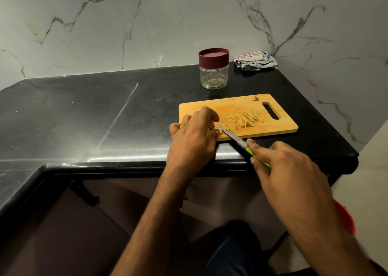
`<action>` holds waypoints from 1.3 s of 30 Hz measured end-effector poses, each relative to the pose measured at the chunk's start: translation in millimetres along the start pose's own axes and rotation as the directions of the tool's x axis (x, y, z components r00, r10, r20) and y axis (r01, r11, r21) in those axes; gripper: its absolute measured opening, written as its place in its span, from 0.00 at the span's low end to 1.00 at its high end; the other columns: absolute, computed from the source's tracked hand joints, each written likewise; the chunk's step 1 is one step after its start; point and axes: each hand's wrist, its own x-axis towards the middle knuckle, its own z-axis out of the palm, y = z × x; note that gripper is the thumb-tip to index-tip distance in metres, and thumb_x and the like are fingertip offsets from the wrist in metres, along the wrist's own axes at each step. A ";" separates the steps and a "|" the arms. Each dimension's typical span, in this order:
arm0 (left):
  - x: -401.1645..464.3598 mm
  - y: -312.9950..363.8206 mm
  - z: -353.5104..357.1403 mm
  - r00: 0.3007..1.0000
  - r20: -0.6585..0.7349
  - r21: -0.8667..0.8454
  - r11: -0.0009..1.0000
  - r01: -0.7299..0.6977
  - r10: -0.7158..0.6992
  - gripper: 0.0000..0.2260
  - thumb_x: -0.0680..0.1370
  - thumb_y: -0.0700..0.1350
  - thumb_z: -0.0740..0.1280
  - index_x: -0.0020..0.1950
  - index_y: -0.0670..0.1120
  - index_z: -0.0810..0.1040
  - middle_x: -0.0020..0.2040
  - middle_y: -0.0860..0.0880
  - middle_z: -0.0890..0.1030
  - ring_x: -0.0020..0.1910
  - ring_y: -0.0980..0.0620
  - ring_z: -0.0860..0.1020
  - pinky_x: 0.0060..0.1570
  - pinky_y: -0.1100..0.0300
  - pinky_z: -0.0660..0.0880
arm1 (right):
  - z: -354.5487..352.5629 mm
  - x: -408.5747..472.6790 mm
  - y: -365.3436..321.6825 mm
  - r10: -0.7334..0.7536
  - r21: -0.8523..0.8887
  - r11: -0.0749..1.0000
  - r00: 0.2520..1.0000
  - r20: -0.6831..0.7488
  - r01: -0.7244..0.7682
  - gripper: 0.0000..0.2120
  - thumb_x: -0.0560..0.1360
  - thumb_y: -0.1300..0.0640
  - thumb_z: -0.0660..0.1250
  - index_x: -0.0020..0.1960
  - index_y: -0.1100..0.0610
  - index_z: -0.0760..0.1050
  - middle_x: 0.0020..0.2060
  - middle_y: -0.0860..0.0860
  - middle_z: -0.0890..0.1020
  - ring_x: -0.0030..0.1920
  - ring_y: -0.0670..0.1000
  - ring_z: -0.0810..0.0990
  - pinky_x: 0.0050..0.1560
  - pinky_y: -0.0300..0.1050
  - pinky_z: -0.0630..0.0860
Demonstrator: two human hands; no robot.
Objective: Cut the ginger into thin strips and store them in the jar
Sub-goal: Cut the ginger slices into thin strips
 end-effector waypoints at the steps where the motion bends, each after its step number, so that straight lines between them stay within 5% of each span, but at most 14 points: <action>1: 0.1 0.4 -0.1 1.000 0.003 0.006 1.000 -0.003 0.003 0.09 0.82 0.50 0.63 0.61 0.59 0.70 0.52 0.59 0.75 0.57 0.56 0.70 0.57 0.52 0.60 | 0.7 -0.7 0.0 0.006 -0.001 1.000 1.000 0.007 -0.006 0.21 0.80 0.46 0.55 0.72 0.38 0.61 0.42 0.45 0.68 0.41 0.44 0.70 0.36 0.38 0.69; 7: 2.3 -0.9 -0.6 0.996 0.085 0.136 0.990 -0.029 0.018 0.14 0.84 0.52 0.59 0.66 0.66 0.75 0.58 0.58 0.70 0.61 0.55 0.65 0.56 0.52 0.57 | 2.2 0.2 0.3 -0.007 -0.022 1.000 1.000 0.018 0.007 0.23 0.81 0.46 0.54 0.74 0.38 0.56 0.45 0.45 0.67 0.45 0.43 0.69 0.40 0.39 0.72; 13: 3.9 -2.0 1.2 0.997 0.080 0.121 0.992 -0.019 0.009 0.24 0.83 0.52 0.60 0.78 0.63 0.59 0.59 0.58 0.72 0.60 0.56 0.66 0.58 0.53 0.58 | 2.3 -1.2 2.3 -0.010 0.039 0.999 1.000 -0.002 0.011 0.21 0.80 0.46 0.55 0.73 0.41 0.62 0.41 0.44 0.68 0.40 0.43 0.68 0.33 0.35 0.62; 16: 0.8 -4.5 4.0 0.997 -0.061 -0.095 0.994 0.046 -0.052 0.15 0.80 0.51 0.68 0.65 0.57 0.72 0.51 0.61 0.78 0.58 0.59 0.72 0.54 0.56 0.55 | 3.3 0.3 2.6 -0.024 0.119 0.992 0.998 -0.052 0.030 0.20 0.79 0.48 0.58 0.70 0.48 0.70 0.38 0.45 0.71 0.36 0.42 0.68 0.31 0.32 0.59; 21: -1.4 -5.3 1.4 0.987 -0.143 -0.134 0.990 0.047 -0.066 0.01 0.77 0.50 0.72 0.47 0.56 0.83 0.49 0.59 0.81 0.53 0.59 0.75 0.49 0.57 0.54 | 5.4 -0.9 -3.2 -0.079 0.228 0.969 0.995 -0.059 0.091 0.19 0.79 0.50 0.59 0.69 0.50 0.72 0.47 0.47 0.80 0.40 0.40 0.72 0.36 0.27 0.66; 26: -0.7 -6.0 1.9 0.991 -0.128 -0.090 0.995 0.035 -0.047 0.03 0.77 0.50 0.72 0.48 0.55 0.85 0.52 0.59 0.81 0.56 0.60 0.72 0.49 0.57 0.54 | 8.7 -2.8 -3.4 -0.091 0.218 0.971 0.995 -0.041 0.098 0.19 0.78 0.51 0.61 0.69 0.49 0.71 0.37 0.44 0.75 0.36 0.41 0.72 0.32 0.29 0.65; 39: 1.7 -7.7 0.7 0.991 -0.133 -0.092 0.996 -0.001 -0.011 0.02 0.76 0.49 0.73 0.47 0.54 0.85 0.51 0.58 0.82 0.57 0.57 0.74 0.51 0.57 0.56 | 19.6 2.0 -13.4 -0.085 0.208 0.974 0.996 -0.018 0.087 0.18 0.79 0.52 0.61 0.69 0.50 0.72 0.35 0.47 0.74 0.32 0.44 0.73 0.29 0.41 0.72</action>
